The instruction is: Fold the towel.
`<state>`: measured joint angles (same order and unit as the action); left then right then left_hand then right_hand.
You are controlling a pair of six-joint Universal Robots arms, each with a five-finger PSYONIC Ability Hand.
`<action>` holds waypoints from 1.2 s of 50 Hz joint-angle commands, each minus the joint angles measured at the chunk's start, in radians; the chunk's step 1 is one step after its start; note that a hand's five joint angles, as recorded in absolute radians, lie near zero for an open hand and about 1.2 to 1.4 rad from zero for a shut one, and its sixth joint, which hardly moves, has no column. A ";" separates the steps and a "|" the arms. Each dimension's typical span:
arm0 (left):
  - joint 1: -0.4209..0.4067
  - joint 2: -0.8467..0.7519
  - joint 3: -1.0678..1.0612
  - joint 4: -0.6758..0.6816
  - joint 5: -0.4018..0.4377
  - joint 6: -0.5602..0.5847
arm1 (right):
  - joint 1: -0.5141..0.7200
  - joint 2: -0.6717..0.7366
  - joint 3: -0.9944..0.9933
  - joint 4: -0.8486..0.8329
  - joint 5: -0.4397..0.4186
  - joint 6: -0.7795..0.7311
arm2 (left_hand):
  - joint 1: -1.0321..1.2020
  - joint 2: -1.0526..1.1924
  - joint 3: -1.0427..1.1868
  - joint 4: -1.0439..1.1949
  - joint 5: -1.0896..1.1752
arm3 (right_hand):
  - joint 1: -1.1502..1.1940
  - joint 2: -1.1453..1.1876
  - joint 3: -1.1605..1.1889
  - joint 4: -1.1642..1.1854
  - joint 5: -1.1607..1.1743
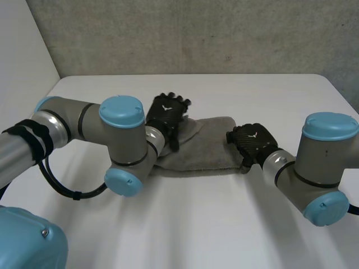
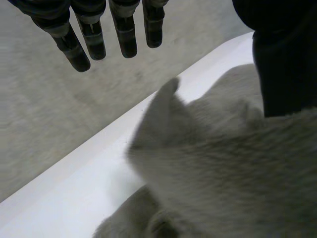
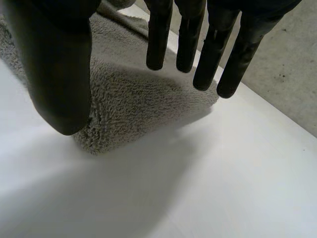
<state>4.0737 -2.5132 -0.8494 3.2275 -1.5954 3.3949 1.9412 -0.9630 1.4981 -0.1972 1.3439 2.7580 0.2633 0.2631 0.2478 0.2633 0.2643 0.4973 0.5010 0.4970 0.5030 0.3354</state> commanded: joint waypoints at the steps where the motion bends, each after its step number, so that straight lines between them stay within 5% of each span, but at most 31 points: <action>1: 0.063 0.004 -0.008 0.005 -0.089 0.000 | 0.005 0.044 -0.012 -0.019 0.006 -0.001 | -0.006 -0.006 0.010 -0.006 -0.181 | 0.063 0.059 0.064 0.057 0.051; 15: 0.090 0.002 -0.096 0.012 -0.218 0.003 | 0.027 0.063 -0.010 -0.042 0.020 0.003 | -0.006 -0.006 0.010 -0.006 -0.181 | 0.286 0.283 0.287 0.281 0.274; 24: 0.083 0.079 -0.221 0.012 -0.222 -0.011 | 0.033 0.063 -0.013 -0.039 0.050 0.002 | -0.023 -0.023 -0.008 -0.023 -0.199 | 0.898 0.894 0.898 0.892 0.885; 34: 0.060 0.205 -0.392 0.023 -0.224 -0.022 | 0.016 -0.020 0.067 0.029 0.029 -0.052 | -0.032 -0.032 -0.017 -0.032 -0.208 | 0.899 0.895 0.899 0.893 0.886; 50: -0.001 0.475 -0.637 0.021 -0.209 -0.180 | -0.150 -0.270 0.203 0.213 -0.051 -0.377 | -0.050 -0.050 -0.034 -0.050 -0.225 | 0.899 0.895 0.899 0.893 0.886; 56: 0.010 0.531 -0.654 0.023 -0.209 -0.197 | -0.094 -0.299 0.077 0.280 -0.063 -0.406 | -0.059 -0.058 -0.043 -0.059 -0.234 | 0.899 0.895 0.899 0.893 0.886; 60: 0.045 0.539 -0.637 0.024 -0.209 -0.198 | 0.077 -0.277 -0.054 0.308 -0.062 -0.409 | -0.059 -0.058 -0.043 -0.059 -0.234 | 0.899 0.895 0.899 0.893 0.886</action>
<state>4.0818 -1.9878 -1.5052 3.2498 -1.8036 3.1968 1.8373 -1.2621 1.6022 0.0737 1.2814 2.3484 0.2645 0.2655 0.2644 0.2643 0.2488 1.2835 1.2659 1.3324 1.3425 1.1395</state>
